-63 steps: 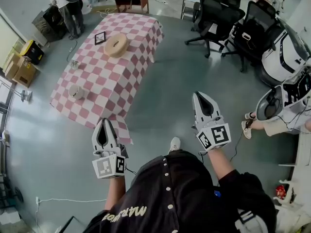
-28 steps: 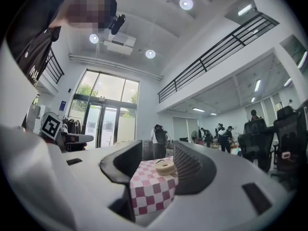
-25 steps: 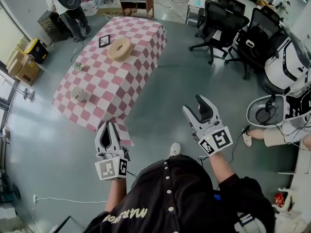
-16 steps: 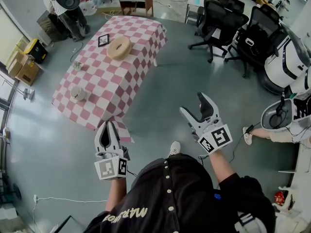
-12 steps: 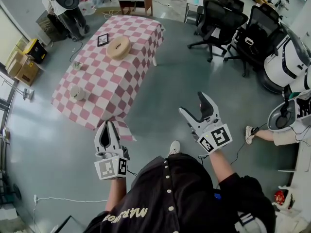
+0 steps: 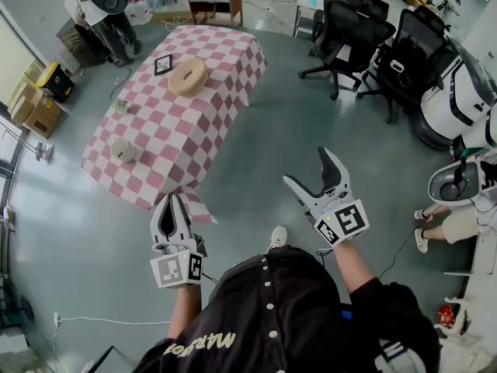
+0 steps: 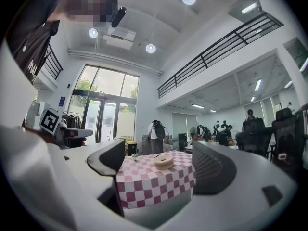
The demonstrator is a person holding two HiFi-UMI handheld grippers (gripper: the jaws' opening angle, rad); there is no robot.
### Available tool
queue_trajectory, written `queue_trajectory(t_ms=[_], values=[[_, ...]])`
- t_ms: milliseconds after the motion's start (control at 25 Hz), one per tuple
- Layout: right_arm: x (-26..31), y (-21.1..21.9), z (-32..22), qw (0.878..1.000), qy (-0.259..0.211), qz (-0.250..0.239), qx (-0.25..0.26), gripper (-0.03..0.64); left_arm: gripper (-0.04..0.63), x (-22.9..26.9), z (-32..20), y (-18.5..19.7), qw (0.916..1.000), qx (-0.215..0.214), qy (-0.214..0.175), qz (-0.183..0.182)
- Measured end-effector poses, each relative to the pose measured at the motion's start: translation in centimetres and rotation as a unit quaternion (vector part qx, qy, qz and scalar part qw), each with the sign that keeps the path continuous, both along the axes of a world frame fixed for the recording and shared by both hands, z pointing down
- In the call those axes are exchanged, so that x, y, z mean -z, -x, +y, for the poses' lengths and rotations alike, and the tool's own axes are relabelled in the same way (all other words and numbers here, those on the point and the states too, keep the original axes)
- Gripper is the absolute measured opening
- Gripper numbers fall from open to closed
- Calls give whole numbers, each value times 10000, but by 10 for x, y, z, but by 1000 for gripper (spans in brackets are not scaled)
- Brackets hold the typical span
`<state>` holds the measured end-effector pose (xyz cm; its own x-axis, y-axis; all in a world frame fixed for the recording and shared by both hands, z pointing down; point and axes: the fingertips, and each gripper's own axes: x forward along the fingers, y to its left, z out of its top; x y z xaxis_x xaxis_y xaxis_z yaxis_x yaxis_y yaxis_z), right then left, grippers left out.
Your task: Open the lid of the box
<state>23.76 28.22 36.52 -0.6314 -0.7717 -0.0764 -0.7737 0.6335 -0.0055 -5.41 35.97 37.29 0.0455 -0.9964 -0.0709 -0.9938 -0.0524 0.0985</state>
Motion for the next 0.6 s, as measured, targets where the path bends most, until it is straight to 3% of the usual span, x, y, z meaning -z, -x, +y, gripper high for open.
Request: queue_trajectory(t_ms=[600], values=[[-6,-21,-43,9999,18,-56,153,426,11,2,-36,-28,9999,113,-31,-70]])
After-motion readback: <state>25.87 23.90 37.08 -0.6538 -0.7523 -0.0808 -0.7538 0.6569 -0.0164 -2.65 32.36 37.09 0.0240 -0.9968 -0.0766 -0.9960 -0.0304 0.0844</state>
